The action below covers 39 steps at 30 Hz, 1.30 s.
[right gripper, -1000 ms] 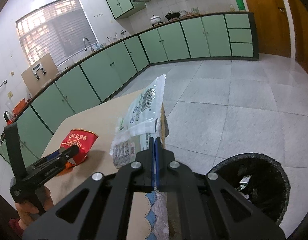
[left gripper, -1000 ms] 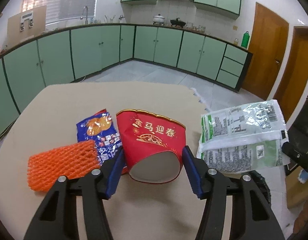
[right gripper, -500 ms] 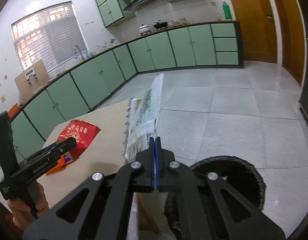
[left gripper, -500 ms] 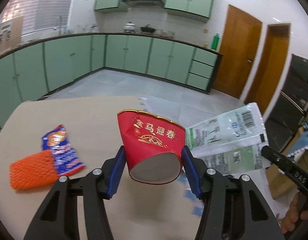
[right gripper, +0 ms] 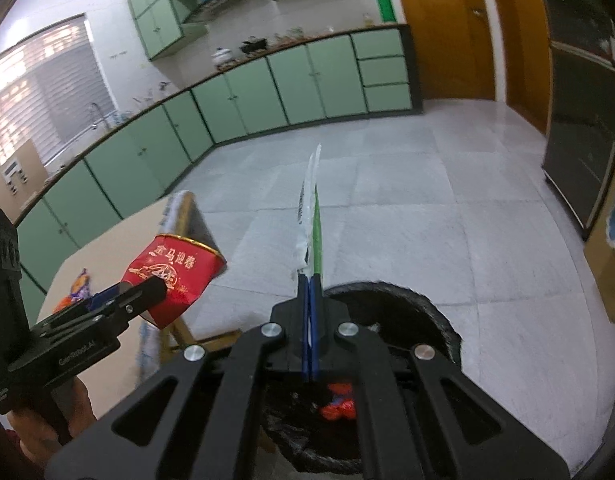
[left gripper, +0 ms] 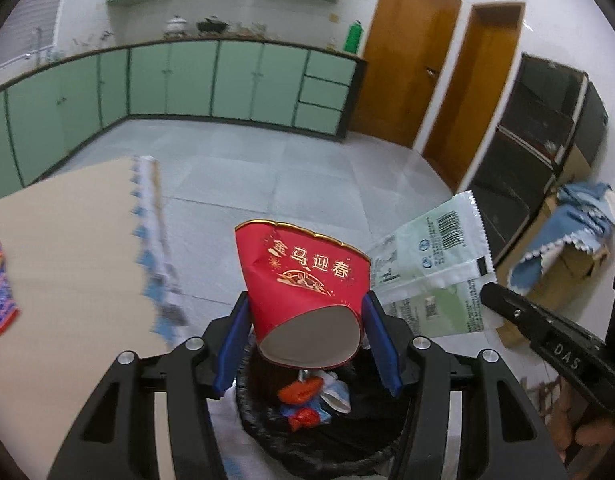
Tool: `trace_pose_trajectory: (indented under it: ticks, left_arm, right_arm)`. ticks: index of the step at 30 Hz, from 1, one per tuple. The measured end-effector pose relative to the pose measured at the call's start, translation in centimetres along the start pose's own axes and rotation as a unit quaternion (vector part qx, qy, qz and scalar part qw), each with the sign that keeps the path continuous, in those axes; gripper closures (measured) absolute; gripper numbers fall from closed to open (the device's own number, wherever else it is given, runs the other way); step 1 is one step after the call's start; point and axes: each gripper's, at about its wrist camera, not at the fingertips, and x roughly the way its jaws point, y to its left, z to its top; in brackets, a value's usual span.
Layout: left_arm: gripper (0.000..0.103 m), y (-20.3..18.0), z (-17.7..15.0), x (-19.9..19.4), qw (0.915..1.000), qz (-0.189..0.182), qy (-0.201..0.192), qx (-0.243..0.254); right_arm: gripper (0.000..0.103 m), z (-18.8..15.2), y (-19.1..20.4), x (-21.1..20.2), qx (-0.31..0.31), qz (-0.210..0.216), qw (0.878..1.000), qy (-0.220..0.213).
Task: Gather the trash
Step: 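Carry the red cup and clear wrapper over the black bin with both grippers, then open both grippers to drop the cup and wrapper into the bin, then return both grippers to the table toward the orange net and blue bag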
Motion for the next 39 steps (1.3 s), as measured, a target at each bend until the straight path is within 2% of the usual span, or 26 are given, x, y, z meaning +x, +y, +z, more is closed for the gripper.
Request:
trace_pose_trajectory:
  ticks: [6, 10, 12, 13, 14, 16, 18, 20, 24, 25, 27, 32, 36, 39]
  left_arm:
    - [0.047, -3.4, -1.2, 3.7, 0.9990, -0.001, 0.037, 0.024]
    - [0.044, -4.5, -2.1, 5.5, 0.9974, -0.003, 0.063, 0.035]
    - [0.044, -4.6, -2.2, 6.3, 0.9966, -0.006, 0.074, 0.036]
    - [0.044, -4.5, -2.3, 6.5, 0.9962, -0.007, 0.079, 0.036]
    - [0.044, -4.6, -2.3, 6.8, 0.9959, -0.008, 0.083, 0.037]
    - [0.037, -4.6, -2.3, 6.9, 0.9958, -0.010, 0.084, 0.035]
    - [0.036, -4.5, -2.2, 6.8, 0.9961, -0.010, 0.081, 0.033]
    - [0.036, -4.2, -1.9, 6.2, 0.9967, -0.013, 0.074, 0.028]
    - [0.029, -2.6, -0.9, 4.2, 0.9988, -0.005, 0.047, 0.012]
    - [0.028, -2.0, -0.5, 3.5, 0.9992, -0.002, 0.039, 0.006]
    - [0.025, -0.5, 0.1, 2.1, 0.9997, 0.005, 0.023, -0.005]
    - [0.022, 3.3, 0.8, -1.9, 0.9986, 0.045, -0.016, -0.023]
    - [0.021, 7.8, 0.4, -5.6, 0.9938, 0.094, -0.042, -0.042]
    - [0.020, 11.5, -0.4, -8.4, 0.9867, 0.144, -0.057, -0.050]
  right_arm:
    - [0.102, -2.1, -3.0, 1.6, 0.023, -0.018, 0.999, 0.025]
    - [0.098, -2.7, -4.1, 3.0, 0.035, -0.029, 0.998, 0.039]
    - [0.090, -3.0, -4.7, 3.7, 0.041, -0.032, 0.998, 0.047]
    - [0.080, -3.1, -5.1, 3.9, 0.046, -0.036, 0.997, 0.049]
    - [0.074, -3.2, -5.4, 4.0, 0.050, -0.038, 0.997, 0.050]
    - [0.073, -3.4, -6.0, 3.8, 0.057, -0.042, 0.996, 0.049]
    - [0.069, -3.4, -6.3, 3.6, 0.060, -0.046, 0.996, 0.046]
    - [0.051, -2.9, -6.3, 3.4, 0.063, -0.052, 0.996, 0.039]
    - [0.026, -2.4, -5.7, 2.4, 0.054, -0.061, 0.997, 0.018]
    - [0.015, -2.3, -5.2, 2.2, 0.051, -0.067, 0.996, 0.012]
    - [0.013, -2.0, -4.4, 1.7, 0.045, -0.077, 0.996, -0.003]
    - [0.008, -1.2, -1.2, 1.5, 0.030, -0.052, 0.998, -0.010]
    - [0.008, -0.3, 3.2, 2.1, 0.000, -0.021, 1.000, -0.015]
    - [0.008, 0.1, 7.4, 2.8, -0.033, 0.008, 0.999, -0.017]
